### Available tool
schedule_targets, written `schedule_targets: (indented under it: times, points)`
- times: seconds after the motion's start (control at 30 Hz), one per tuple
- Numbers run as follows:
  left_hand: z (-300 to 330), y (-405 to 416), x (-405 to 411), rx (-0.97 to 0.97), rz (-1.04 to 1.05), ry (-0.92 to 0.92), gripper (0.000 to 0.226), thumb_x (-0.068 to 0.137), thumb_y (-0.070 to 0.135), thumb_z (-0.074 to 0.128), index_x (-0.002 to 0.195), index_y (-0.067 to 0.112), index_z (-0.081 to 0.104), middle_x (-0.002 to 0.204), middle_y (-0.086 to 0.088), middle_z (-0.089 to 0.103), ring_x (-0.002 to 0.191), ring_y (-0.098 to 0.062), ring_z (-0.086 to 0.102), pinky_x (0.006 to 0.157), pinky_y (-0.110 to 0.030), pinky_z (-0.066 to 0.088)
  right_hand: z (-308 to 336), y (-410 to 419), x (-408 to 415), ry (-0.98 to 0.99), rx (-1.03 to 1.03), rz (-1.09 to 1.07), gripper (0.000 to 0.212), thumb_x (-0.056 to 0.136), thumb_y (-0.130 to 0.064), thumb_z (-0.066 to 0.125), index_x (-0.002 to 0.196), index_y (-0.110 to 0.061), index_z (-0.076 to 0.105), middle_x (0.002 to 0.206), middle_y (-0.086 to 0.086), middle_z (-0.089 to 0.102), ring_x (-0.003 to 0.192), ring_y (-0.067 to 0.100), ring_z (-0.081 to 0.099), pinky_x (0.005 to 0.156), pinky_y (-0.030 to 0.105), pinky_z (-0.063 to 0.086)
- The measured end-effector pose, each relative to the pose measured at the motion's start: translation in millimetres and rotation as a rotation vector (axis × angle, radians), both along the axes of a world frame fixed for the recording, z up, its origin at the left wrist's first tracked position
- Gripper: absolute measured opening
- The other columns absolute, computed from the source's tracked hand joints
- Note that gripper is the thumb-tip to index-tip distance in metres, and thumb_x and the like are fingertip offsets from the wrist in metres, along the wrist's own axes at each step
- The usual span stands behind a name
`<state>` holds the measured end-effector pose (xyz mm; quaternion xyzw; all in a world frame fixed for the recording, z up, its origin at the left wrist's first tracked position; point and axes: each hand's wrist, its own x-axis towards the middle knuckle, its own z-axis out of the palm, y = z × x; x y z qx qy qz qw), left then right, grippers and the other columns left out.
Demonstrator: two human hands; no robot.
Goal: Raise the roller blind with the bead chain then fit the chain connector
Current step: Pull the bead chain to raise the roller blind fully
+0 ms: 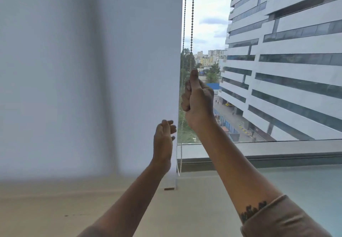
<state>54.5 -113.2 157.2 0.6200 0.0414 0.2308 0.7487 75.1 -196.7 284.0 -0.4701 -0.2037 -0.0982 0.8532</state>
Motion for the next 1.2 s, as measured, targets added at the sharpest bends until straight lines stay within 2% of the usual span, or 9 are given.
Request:
schedule_targets:
  times: [0.33,0.53,0.63,0.73,0.8,1.0,1.1,1.17,1.2]
  points:
    - [138,14,13,0.050,-0.033,-0.228,0.051,0.119,0.044,0.030,0.125,0.012,0.069,0.118,-0.018,0.077,0.111,-0.028,0.076,0.098,-0.041,0.062,-72,1,-10,0.111,-0.049,-0.002,0.054,0.108,-0.044,0.058,0.058,-0.024,0.053,0.051,-0.004,0.030,0.039,0.011,0.021,0.043,0.029,0.011]
    - [192,-4,10,-0.023,-0.174,-0.193,0.057,0.116,0.054,0.032,0.115,0.013,0.073,0.105,-0.012,0.082,0.094,-0.025,0.080,0.096,-0.045,0.064,-116,3,-11,0.153,-0.103,0.016,0.052,0.108,-0.043,0.057,0.061,-0.025,0.045,0.055,-0.006,0.027,0.040,0.009,0.018,0.044,0.030,0.008]
    - [206,-14,8,-0.088,-0.219,-0.152,0.063,0.115,0.058,0.032,0.107,0.011,0.074,0.078,-0.003,0.075,0.061,-0.016,0.067,0.062,-0.031,0.057,-131,3,-13,0.184,-0.116,0.019,0.055,0.109,-0.040,0.056,0.057,-0.027,0.045,0.054,-0.009,0.029,0.039,0.008,0.019,0.042,0.025,0.009]
    - [206,-20,6,-0.140,-0.138,-0.077,0.067,0.109,0.070,0.037,0.064,0.024,0.055,0.050,0.009,0.043,0.038,-0.009,0.030,0.040,-0.023,0.025,-142,3,-17,0.207,-0.143,0.016,0.054,0.110,-0.038,0.056,0.058,-0.027,0.044,0.055,-0.008,0.028,0.040,0.008,0.018,0.043,0.027,0.007]
    - [199,-22,8,-0.135,-0.055,-0.085,0.070,0.104,0.075,0.043,0.054,0.026,0.039,0.050,0.005,0.035,0.039,-0.011,0.023,0.040,-0.023,0.020,-149,4,-19,0.217,-0.171,0.014,0.052,0.110,-0.038,0.056,0.062,-0.026,0.041,0.056,-0.007,0.025,0.040,0.009,0.017,0.044,0.029,0.006]
    - [165,-25,13,-0.015,0.067,-0.217,0.067,0.107,0.069,0.047,0.062,0.023,0.027,0.058,-0.005,0.027,0.045,-0.017,0.021,0.051,-0.036,0.018,-167,-5,-19,0.239,-0.259,0.057,0.050,0.106,-0.042,0.059,0.063,-0.022,0.044,0.054,-0.004,0.029,0.044,0.012,0.021,0.047,0.033,0.010]
    - [152,-26,12,-0.006,0.079,-0.263,0.066,0.107,0.066,0.049,0.068,0.022,0.021,0.060,-0.008,0.023,0.051,-0.019,0.019,0.057,-0.045,0.016,-167,-17,-13,0.177,-0.382,0.035,0.048,0.108,-0.040,0.058,0.069,-0.012,0.060,0.060,0.003,0.045,0.052,0.015,0.036,0.048,0.021,0.031]
    - [146,-28,11,0.015,0.090,-0.274,0.067,0.106,0.066,0.049,0.061,0.024,0.024,0.060,-0.008,0.023,0.052,-0.020,0.020,0.057,-0.046,0.017,-158,-23,-7,0.147,-0.436,-0.017,0.046,0.110,-0.036,0.055,0.083,-0.004,0.072,0.072,0.010,0.062,0.061,0.011,0.056,0.062,0.011,0.045]
    - [144,-29,10,0.020,0.101,-0.274,0.067,0.106,0.067,0.049,0.059,0.025,0.026,0.060,-0.009,0.024,0.052,-0.020,0.021,0.057,-0.046,0.017,-151,-25,-3,0.156,-0.452,-0.037,0.043,0.111,-0.036,0.054,0.091,-0.004,0.076,0.080,0.012,0.069,0.069,0.008,0.061,0.069,0.014,0.047]
